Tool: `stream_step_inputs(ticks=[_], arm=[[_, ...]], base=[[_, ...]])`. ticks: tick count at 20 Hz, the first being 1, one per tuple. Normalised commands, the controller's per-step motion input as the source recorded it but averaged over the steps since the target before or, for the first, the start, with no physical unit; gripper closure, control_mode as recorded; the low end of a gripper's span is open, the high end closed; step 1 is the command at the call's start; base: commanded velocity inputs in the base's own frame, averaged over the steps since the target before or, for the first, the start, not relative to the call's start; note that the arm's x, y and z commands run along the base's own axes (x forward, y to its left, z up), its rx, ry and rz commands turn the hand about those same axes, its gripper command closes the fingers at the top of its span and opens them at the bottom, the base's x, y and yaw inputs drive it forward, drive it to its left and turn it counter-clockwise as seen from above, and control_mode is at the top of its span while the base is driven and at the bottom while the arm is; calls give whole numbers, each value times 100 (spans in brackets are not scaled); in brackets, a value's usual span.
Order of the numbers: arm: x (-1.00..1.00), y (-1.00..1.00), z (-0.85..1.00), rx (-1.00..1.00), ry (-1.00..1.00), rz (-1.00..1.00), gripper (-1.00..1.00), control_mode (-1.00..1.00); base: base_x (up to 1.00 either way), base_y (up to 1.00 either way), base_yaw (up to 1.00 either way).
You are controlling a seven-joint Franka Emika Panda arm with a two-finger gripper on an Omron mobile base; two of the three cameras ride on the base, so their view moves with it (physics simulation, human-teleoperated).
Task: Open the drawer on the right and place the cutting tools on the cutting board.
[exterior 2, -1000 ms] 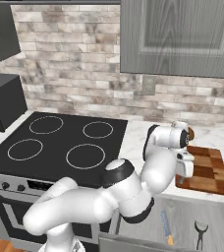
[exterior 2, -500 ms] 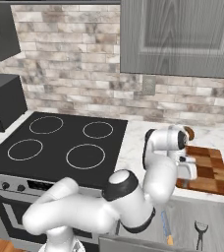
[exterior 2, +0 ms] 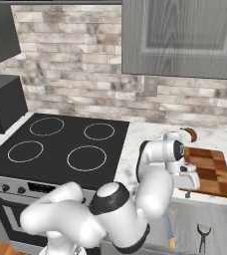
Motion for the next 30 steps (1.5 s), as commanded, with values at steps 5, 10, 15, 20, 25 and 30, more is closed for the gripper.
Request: stream_step_inputs(ticks=[5,10,15,20,25,30], arm=[[-18,0,-18,11,-1,14,-100,-100],[0,3,2,0,-1,-2,-100,-100],[0,30,9,0,-5,-28,-100,-100],[0,3,0,0,0,-41,-100,-100],[6,6,0,0,0,-43,-100,-100],[0,-3,-18,0,0,-2,-100,-100]], base=[[0,0,0],[0,0,0],[0,0,0],[0,0,0],[0,0,0],[0,0,0]])
